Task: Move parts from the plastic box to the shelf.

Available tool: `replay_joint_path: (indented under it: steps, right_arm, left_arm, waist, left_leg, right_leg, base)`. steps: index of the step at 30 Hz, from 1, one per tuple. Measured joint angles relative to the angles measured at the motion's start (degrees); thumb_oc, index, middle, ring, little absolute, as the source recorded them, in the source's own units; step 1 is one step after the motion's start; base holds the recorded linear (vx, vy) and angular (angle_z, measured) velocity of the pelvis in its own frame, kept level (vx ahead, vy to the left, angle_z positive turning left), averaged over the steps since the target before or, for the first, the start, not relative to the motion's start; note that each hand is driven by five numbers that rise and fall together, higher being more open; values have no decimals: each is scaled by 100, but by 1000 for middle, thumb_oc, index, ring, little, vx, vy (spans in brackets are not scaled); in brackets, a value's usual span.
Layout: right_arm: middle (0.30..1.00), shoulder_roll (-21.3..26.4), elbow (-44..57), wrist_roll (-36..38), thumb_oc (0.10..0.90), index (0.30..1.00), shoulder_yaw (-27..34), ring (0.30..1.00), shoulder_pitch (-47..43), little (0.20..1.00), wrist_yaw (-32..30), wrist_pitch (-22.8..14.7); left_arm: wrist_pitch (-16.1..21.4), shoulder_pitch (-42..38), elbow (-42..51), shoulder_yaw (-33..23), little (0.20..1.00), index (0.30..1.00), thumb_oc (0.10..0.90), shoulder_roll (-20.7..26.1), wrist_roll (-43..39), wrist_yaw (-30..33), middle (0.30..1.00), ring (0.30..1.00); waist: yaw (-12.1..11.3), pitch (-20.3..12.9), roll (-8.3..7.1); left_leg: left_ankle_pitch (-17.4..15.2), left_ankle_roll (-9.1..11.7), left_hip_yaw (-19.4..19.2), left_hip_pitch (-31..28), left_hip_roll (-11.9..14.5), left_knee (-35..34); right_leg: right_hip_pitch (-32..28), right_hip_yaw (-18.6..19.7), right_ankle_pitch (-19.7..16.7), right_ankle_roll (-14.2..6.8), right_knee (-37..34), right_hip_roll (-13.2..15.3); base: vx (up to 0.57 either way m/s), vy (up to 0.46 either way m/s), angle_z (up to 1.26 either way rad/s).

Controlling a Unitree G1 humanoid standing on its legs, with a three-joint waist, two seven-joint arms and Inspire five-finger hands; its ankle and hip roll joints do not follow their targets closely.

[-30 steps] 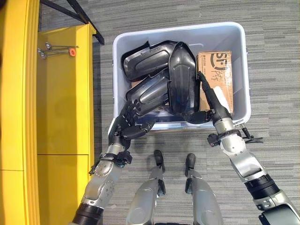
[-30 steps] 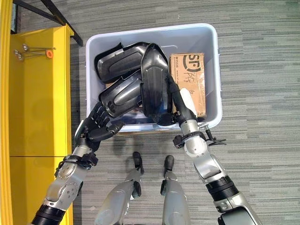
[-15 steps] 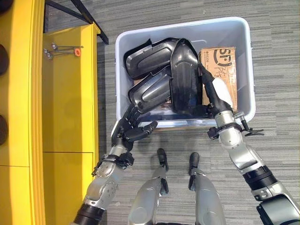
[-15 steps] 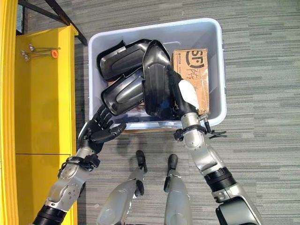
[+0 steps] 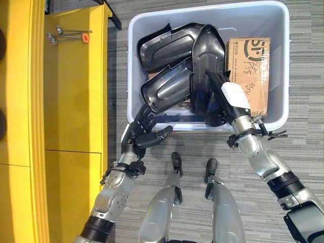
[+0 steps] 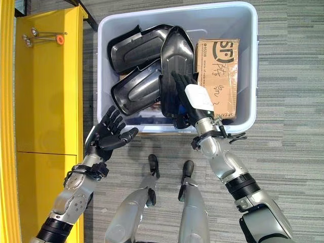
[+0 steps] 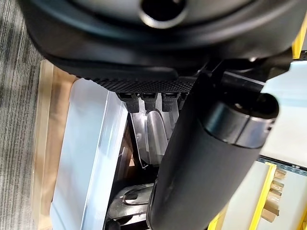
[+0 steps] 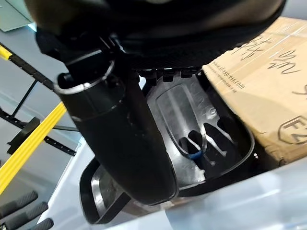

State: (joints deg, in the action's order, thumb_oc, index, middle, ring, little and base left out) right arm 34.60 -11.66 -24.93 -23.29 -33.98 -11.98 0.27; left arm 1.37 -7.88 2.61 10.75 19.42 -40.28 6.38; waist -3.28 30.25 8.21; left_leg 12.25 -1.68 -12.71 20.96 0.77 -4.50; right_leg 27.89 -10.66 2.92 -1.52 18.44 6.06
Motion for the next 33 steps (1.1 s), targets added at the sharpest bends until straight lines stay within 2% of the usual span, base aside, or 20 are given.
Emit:
replay_joint_path:
  steps: [14,18,30,33]
  right_arm:
    - [1000,112,9,-209,900,1000,-84,1000,-265,1000,23,-44]
    - [1000,185,-64,-313,900,1000,-135,1000,-454,1000,-27,142]
    - [1000,227,-707,-441,900,1000,-311,1000,-874,1000,-530,327]
    - [1000,240,-739,-518,900,1000,-315,1000,-901,1000,-745,509]
  left_arm:
    - [121,-19,74,-118,1000,1000,900,4,-1,-5,1000,1000]
    - [187,-65,77,-145,1000,1000,900,6,-2,21,1000,1000]
    - [353,-202,76,-149,1000,1000,900,18,-7,69,1000,1000]
    - [405,-262,77,-140,1000,1000,900,24,-67,107,1000,1000]
  waist:
    - [-12,0,0]
    - [-24,0,0]
    - [-116,-8,12]
    - [-148,-9,14]
  left_leg:
    - [64,-13,27,275,-7,0]
    - [110,-12,31,450,-12,0]
    - [176,-21,28,727,-28,0]
    - [203,-24,27,852,-40,0]
  right_leg:
    - [313,-23,5,7,117,27]
    - [520,-23,3,11,191,42]
    - [880,-11,19,33,360,77]
    - [1033,-5,25,40,414,95]
  base:
    - [-1,-1,0]
    - [0,0,0]
    - [-8,14,0]
    - [-44,41,1]
